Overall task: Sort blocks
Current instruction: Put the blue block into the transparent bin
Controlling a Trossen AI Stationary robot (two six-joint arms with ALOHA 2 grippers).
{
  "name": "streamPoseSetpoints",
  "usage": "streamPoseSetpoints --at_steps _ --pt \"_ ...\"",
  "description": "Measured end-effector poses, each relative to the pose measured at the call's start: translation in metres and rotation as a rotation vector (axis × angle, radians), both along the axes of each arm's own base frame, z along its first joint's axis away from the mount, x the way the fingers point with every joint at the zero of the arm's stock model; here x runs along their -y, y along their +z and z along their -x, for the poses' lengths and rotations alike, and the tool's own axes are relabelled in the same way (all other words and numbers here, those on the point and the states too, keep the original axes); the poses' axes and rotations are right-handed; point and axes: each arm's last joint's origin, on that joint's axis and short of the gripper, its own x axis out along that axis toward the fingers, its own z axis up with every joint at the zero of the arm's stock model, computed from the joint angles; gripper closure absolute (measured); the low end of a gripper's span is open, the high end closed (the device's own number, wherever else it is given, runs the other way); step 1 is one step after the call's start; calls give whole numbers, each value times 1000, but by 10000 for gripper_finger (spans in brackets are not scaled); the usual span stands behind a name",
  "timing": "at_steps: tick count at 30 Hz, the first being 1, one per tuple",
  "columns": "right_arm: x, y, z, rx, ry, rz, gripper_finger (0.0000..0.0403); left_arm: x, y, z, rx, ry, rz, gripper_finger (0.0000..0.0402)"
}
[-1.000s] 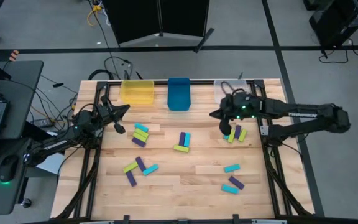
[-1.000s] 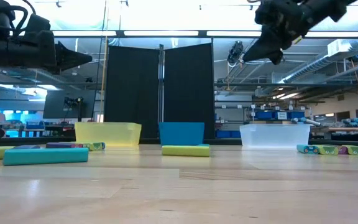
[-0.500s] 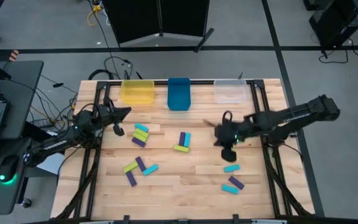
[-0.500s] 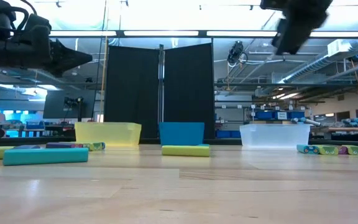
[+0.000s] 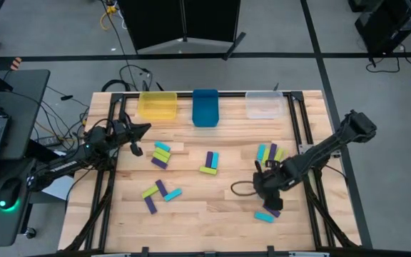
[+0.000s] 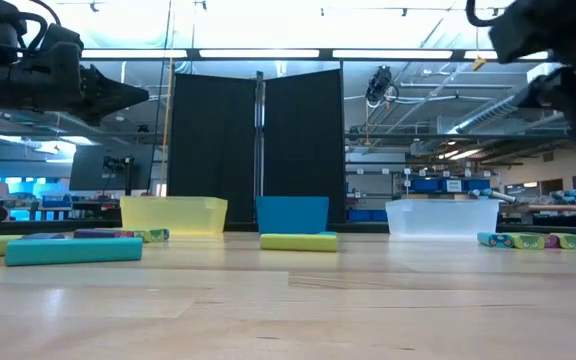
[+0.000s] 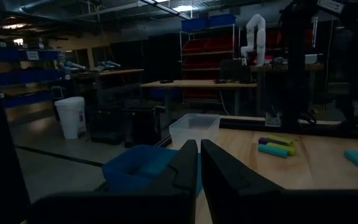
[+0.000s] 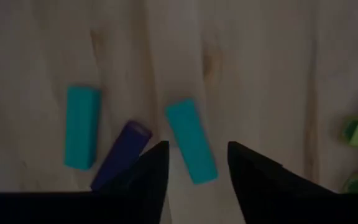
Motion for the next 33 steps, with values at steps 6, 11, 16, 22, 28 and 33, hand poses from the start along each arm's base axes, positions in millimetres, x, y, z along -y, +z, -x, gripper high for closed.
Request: streamPoseSetpoints --at_steps 6,11,16,22,28,33 --pt "-11 -21 -4 -83 88 37 183 0 0 0 1 9 3 371" --pt "-15 -39 -12 -142 129 17 169 -1 0 0 1 21 4 371" --pt "-16 -53 -18 -164 180 34 170 -1 -3 0 -27 24 13 371" --pt "-13 -64 -24 -185 208 41 179 -1 -7 0 -63 25 29 371" --pt "-8 -65 -29 -175 200 36 202 -1 -7 0 -63 26 29 371" --pt "-6 -66 -31 -167 228 30 229 -1 -7 0 -63 27 29 371"
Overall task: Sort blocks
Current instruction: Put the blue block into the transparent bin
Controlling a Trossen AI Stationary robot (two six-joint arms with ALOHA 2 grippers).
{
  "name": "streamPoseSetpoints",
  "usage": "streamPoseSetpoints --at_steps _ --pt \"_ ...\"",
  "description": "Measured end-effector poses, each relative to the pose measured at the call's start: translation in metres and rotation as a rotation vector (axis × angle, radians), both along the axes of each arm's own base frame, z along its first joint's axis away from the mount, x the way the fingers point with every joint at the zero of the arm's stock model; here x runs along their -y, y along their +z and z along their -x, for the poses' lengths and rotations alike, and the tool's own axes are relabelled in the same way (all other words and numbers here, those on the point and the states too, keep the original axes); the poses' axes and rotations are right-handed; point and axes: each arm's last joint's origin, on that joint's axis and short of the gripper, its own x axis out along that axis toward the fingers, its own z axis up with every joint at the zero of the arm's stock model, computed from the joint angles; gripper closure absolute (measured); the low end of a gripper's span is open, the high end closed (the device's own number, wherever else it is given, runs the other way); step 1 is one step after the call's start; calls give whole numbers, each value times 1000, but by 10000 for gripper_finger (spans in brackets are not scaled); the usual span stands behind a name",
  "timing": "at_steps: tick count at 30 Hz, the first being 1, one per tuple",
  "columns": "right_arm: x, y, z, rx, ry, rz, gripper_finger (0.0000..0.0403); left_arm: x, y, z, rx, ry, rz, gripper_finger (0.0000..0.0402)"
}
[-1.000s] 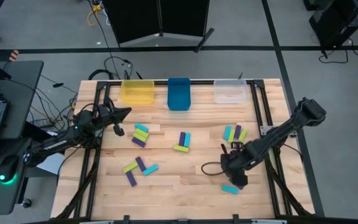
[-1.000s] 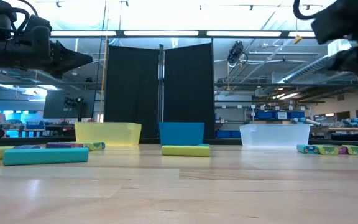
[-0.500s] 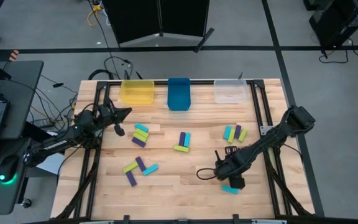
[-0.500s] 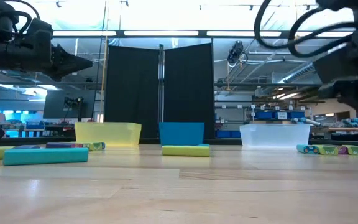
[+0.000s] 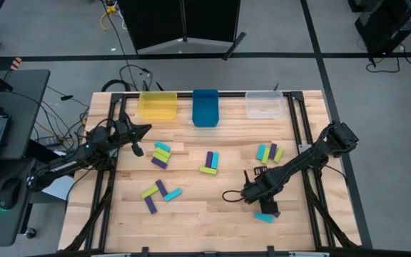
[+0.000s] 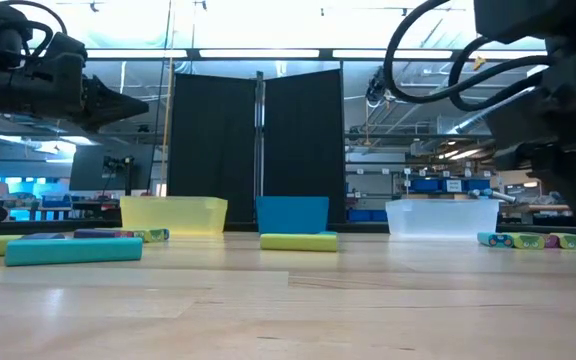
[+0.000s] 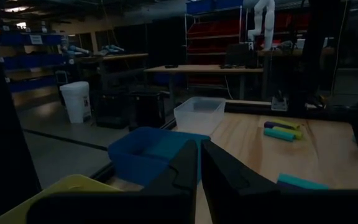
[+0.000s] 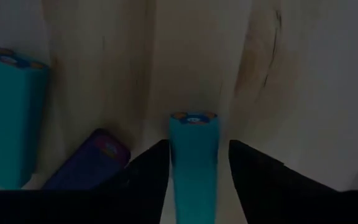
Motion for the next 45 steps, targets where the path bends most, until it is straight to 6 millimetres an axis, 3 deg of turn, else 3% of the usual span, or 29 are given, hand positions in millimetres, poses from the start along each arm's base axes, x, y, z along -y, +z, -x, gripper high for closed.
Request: streamPoseSetpoints --at_steps 22,30,33,40,45 --pt "4 -7 4 -8 -89 7 223 0 -1 0 -4 -1 8 371" --pt "5 -7 3 -6 -111 10 287 1 -1 -1 1 -42 18 371" --pt "8 -6 1 -23 -129 -16 290 1 -1 -1 0 -42 19 371" --pt "20 22 -22 -19 -151 -39 290 1 2 0 30 -41 12 371" --pt "59 52 -46 20 -218 -15 290 1 8 0 83 -42 -12 371"
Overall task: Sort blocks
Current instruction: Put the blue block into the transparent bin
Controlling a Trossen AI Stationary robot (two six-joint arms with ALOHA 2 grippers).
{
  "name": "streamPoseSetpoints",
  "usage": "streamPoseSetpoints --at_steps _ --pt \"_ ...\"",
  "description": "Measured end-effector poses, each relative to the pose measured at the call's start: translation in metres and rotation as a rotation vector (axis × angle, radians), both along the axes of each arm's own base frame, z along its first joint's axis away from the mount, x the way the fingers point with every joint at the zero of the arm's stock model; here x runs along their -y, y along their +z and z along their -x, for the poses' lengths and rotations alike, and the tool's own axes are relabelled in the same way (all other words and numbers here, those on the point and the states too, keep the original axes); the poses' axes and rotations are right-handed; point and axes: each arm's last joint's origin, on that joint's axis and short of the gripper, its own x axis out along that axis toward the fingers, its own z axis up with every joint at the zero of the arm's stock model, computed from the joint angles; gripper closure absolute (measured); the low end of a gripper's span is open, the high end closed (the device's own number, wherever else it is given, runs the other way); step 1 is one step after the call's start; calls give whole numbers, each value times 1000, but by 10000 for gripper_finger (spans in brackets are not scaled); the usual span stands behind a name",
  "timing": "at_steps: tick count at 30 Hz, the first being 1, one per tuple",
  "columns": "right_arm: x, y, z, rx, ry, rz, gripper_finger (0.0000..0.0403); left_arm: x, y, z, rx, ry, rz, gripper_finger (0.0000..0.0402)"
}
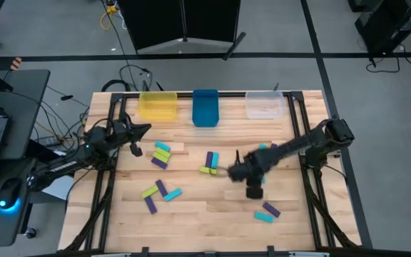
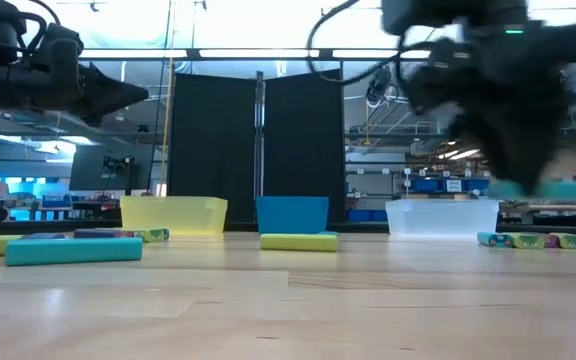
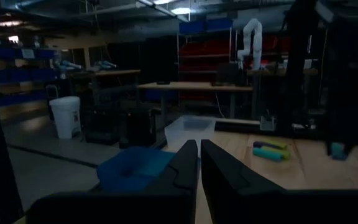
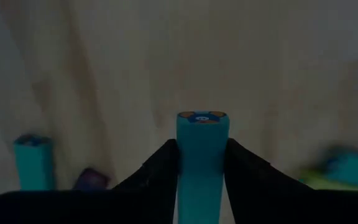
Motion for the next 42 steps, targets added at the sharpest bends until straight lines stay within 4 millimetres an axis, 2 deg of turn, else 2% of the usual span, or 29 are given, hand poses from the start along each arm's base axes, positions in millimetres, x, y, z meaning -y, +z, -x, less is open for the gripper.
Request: streamPoseSetpoints --at_steps 2,5,10,13,16,21,25,28,34,42 --pt "23 12 -7 11 -20 16 290 0 0 0 3 -1 6 371" --pt "67 29 -15 39 -106 48 290 0 1 0 26 -7 41 371" --pt "151 55 -8 57 -319 148 290 0 1 0 35 -7 44 371" --pt "205 63 8 65 -496 213 290 0 2 0 27 -1 17 371" --pt "252 63 33 68 -679 227 290 0 2 0 23 16 5 371" --pt "311 55 70 119 -952 207 290 -1 2 1 31 43 16 371" --pt "335 56 83 218 -1100 191 290 -1 2 1 34 50 15 371" --pt "342 51 83 245 -1152 191 290 -1 2 1 17 55 -2 371" --pt "351 32 82 176 -1179 174 290 -1 2 1 14 58 -17 371" --pt "372 14 109 75 -1275 173 290 -1 4 1 26 48 -35 371"
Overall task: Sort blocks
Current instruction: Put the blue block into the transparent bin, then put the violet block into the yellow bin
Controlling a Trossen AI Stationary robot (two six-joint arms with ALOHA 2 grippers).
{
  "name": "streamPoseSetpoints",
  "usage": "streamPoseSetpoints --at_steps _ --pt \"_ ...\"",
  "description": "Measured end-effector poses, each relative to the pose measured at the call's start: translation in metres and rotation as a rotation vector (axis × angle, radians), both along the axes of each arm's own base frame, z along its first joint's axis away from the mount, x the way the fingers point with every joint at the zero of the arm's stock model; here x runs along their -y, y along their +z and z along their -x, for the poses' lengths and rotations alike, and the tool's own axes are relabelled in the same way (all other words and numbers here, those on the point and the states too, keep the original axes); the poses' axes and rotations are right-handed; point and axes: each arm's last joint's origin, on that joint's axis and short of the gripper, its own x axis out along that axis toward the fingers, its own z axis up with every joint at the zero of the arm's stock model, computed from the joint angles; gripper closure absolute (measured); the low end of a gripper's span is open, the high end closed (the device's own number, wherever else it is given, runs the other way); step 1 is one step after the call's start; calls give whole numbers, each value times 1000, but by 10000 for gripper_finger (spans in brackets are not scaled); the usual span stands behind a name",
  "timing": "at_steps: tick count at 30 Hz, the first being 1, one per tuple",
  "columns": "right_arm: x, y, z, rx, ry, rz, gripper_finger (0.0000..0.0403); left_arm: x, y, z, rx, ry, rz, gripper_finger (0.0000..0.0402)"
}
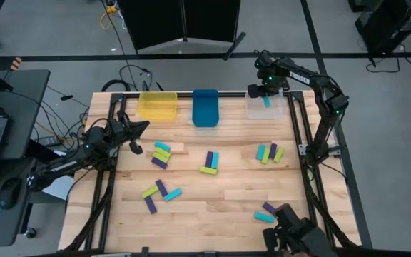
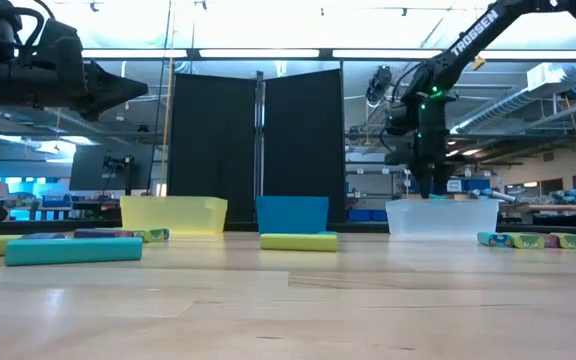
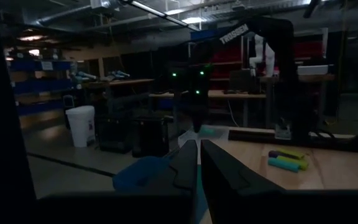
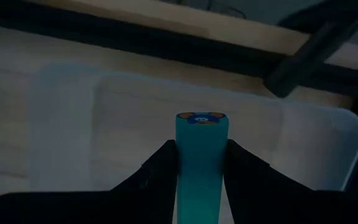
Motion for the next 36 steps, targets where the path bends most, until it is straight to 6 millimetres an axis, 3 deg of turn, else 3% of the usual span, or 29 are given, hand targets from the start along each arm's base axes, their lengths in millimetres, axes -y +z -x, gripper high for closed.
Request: streamPoseSetpoints --at_steps 8,17,24,31,36 --pt "-1 -23 26 -43 -57 -61 290 0 0 0 2 -9 -1 371" --pt "-5 -51 39 -42 -104 -48 290 0 -2 0 -18 -13 19 371" --pt "-2 -51 38 -29 -113 -12 288 0 -2 0 -14 -16 28 371" --pt "-1 -51 37 -32 -98 11 229 0 -2 0 -16 -16 29 371" --pt "-3 -47 38 -57 -32 3 220 0 -2 0 -19 -16 30 371"
